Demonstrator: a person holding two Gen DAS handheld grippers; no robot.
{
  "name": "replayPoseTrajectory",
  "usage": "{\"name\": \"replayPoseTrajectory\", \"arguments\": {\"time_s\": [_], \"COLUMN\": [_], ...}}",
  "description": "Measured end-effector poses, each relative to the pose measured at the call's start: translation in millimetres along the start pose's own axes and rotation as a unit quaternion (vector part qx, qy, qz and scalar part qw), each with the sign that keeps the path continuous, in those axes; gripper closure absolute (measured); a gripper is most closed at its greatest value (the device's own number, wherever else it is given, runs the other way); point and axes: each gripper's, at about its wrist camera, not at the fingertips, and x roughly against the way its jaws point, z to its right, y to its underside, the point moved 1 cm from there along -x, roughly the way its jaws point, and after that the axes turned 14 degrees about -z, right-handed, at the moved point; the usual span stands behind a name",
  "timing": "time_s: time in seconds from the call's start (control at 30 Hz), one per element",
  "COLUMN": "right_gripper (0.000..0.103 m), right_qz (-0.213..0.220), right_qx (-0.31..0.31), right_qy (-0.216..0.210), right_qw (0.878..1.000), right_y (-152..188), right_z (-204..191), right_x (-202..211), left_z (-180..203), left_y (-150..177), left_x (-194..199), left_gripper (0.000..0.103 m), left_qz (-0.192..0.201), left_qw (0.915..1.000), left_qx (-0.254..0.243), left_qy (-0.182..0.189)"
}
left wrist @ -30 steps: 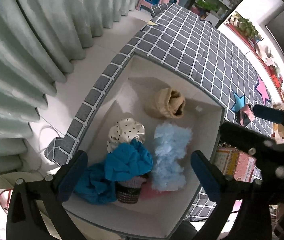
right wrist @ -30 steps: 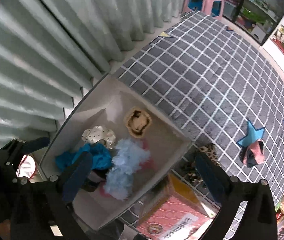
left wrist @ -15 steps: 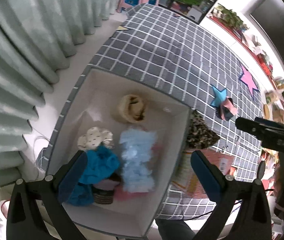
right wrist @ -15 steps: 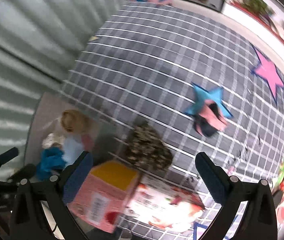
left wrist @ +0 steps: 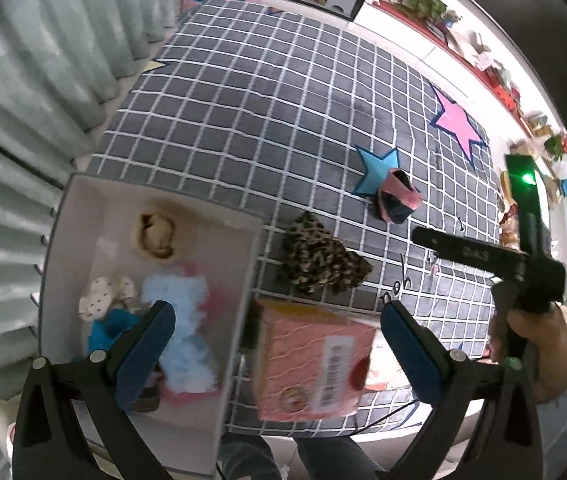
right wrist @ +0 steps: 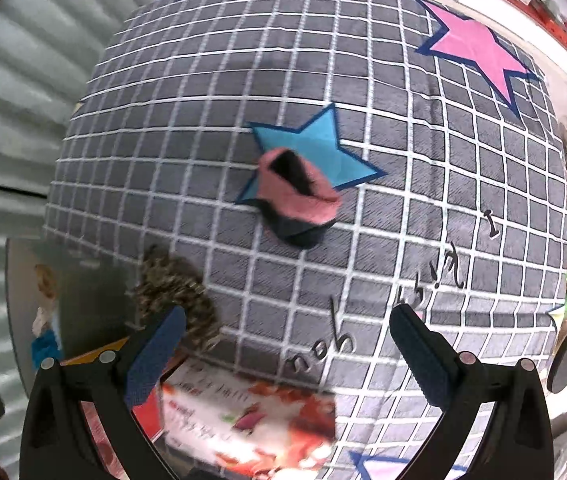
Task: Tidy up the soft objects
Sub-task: 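Move both tools back over the pile of soft items, then grasp the pink knit cuff with the right tool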
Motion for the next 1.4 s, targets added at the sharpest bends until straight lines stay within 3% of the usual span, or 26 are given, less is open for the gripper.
{"name": "replayPoseTrajectory", "arguments": {"time_s": [0.37, 0.63, 0.67, 0.8, 0.83, 0.9, 1.1, 1.27, 1.4], "right_gripper": [0.0, 0.0, 0.002, 0.043, 0.047, 0.064, 0.067, 0.067, 0.067], "right_qz": [-0.014, -0.014, -0.011, -0.015, -0.018, -0.018, -0.007, -0.006, -0.004], "right_qx": [0.03, 0.065, 0.07, 0.083, 0.085, 0.091, 0.056, 0.025, 0.006], "right_qy": [-0.006, -0.01, -0.011, -0.018, -0.018, -0.023, -0.074, -0.103, -0.122], "right_qw": [0.999, 0.998, 0.997, 0.996, 0.996, 0.995, 0.996, 0.994, 0.993], "right_y": [-54.1, -68.6, -68.6, -72.8, -74.5, -76.8, -65.4, -37.7, -20.5], "right_z": [0.6, -3.3, -3.6, -2.0, -1.2, 4.7, 53.2, 94.6, 109.2], "right_x": [-40.2, -58.6, -58.7, -59.9, -60.8, -60.4, -45.3, -31.2, -24.2], "left_z": [43.1, 66.7, 68.7, 73.5, 74.8, 77.1, 91.9, 96.0, 88.0], "left_y": [-31.9, -50.4, -52.8, -61.7, -64.2, -68.5, -84.0, -93.9, -94.4], "left_x": [-23.3, -50.1, -52.3, -63.8, -67.0, -73.7, -108.2, -156.3, -181.0], "left_gripper": [0.0, 0.0, 0.0, 0.0, 0.0, 0.0, 0.0, 0.0, 0.0], "left_qz": [-0.034, -0.059, -0.06, -0.072, -0.075, -0.084, -0.115, -0.143, -0.162], "left_qw": [0.9991, 0.9966, 0.9963, 0.9945, 0.994, 0.9928, 0.9878, 0.9778, 0.9694], "left_qx": [0.008, 0.034, 0.038, 0.058, 0.062, 0.068, 0.087, 0.109, 0.138], "left_qy": [-0.023, -0.045, -0.047, -0.049, -0.049, -0.051, -0.059, -0.108, -0.123]}}
